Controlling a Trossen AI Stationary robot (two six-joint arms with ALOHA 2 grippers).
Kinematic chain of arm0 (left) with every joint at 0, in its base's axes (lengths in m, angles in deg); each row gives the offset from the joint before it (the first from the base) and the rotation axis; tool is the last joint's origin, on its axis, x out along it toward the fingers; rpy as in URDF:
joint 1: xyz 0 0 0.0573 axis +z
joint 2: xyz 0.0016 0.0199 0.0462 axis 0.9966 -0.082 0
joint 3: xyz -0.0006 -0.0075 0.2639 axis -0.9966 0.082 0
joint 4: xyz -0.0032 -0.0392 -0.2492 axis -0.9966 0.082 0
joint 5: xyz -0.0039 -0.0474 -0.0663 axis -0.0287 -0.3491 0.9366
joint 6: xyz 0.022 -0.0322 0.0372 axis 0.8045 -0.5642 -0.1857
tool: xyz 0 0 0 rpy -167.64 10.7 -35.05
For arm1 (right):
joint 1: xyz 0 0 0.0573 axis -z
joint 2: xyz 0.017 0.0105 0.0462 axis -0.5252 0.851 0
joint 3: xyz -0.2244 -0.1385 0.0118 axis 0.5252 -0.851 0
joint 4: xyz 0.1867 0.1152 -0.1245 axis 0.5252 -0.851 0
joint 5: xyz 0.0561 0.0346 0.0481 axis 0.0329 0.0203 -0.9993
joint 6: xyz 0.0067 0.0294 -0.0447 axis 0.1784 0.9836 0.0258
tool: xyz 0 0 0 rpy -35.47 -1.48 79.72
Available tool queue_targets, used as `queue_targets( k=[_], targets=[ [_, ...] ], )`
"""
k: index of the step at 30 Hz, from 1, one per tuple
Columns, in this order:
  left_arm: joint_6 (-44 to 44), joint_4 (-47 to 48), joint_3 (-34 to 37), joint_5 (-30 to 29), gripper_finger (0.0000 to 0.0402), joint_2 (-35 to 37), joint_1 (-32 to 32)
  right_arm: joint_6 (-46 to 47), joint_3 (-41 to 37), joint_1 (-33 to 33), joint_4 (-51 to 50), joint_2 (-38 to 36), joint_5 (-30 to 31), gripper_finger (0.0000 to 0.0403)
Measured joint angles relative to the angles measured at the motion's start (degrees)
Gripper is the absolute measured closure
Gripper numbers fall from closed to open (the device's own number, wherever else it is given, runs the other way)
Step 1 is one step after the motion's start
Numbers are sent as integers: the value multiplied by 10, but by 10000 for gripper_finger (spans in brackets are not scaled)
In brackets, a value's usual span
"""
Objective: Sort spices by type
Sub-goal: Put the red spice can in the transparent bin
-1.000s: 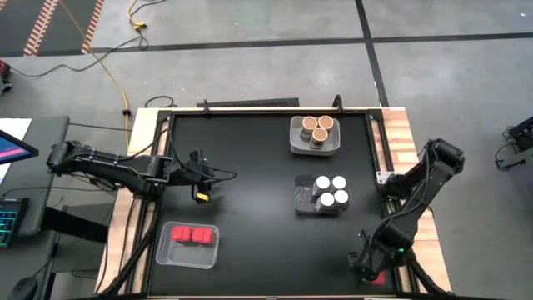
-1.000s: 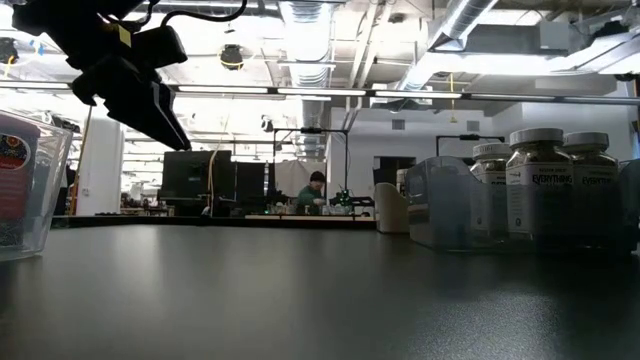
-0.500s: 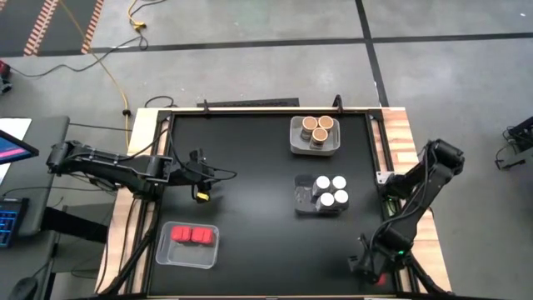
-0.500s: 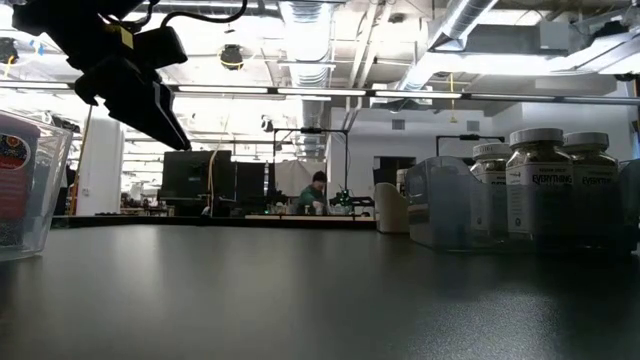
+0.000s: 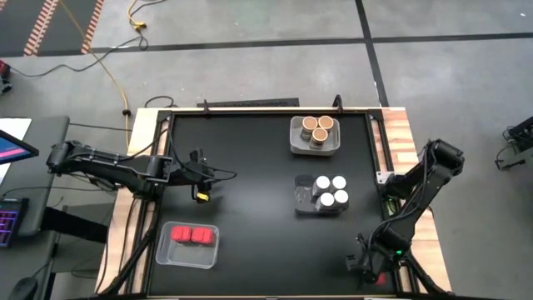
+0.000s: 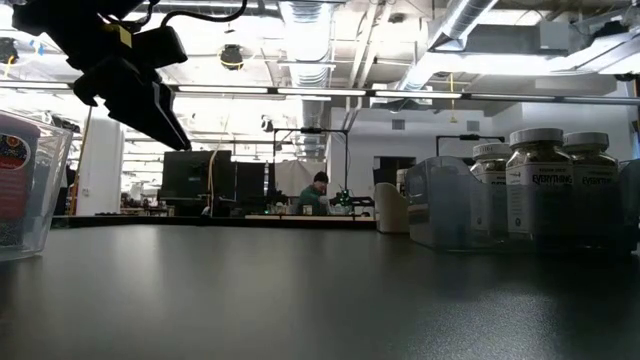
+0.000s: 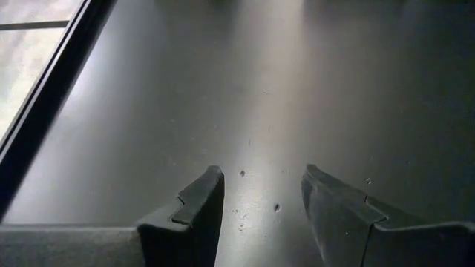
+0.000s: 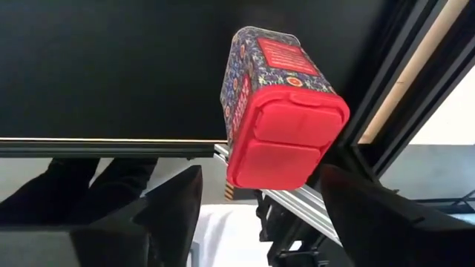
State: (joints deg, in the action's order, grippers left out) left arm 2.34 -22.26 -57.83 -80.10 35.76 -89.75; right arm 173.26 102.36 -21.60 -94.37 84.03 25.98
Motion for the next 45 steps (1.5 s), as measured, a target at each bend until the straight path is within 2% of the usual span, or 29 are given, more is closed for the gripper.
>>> queue_targets(
  k=[10, 16, 24, 38, 41, 45],
  targets=[
    [1, 0, 0, 0, 231, 0, 0, -3, 0, 0, -7, 0, 1, 34],
    [1, 0, 0, -3, 231, 0, 0, -15, 0, -1, -4, 0, 1, 17],
    [1, 0, 0, -10, 231, 0, 0, -10, 0, -7, -19, 3, 0, 18],
    [20, 0, 0, -13, 231, 0, 0, -13, -10, -6, 42, 63, -6, 21],
    [20, 0, 0, -13, 231, 0, 0, -15, -10, -6, 57, 66, -5, 36],
    [19, 0, 0, -13, 231, 0, 0, -14, -10, -6, 55, 62, -5, 79]
  ],
)
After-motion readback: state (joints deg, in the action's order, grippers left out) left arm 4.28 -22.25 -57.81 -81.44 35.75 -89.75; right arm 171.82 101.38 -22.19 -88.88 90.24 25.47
